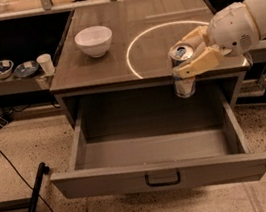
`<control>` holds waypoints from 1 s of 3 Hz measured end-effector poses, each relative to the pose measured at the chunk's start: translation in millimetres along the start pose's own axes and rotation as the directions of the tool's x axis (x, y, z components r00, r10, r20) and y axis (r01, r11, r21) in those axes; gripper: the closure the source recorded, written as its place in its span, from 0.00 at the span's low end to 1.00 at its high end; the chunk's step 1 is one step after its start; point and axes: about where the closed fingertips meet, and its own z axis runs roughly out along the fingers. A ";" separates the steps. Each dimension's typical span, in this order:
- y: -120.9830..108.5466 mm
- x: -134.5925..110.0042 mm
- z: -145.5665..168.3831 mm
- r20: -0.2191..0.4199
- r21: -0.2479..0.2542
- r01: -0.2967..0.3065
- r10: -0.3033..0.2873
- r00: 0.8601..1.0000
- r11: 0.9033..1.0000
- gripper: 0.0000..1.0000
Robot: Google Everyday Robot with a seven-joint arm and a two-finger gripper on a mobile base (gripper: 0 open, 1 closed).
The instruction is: Place redbull can into top drawer
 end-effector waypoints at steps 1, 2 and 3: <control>-3.9 19.0 12.0 0.140 0.023 -0.025 0.022 0.990 0.999 1.00; 8.9 75.2 35.8 0.302 0.092 -0.107 0.075 0.950 0.990 1.00; 12.4 148.8 77.1 0.333 0.147 -0.223 0.164 0.928 0.964 0.97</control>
Offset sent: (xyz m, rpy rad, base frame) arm 0.0009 -0.0181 -0.2083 0.5222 0.0356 -0.3292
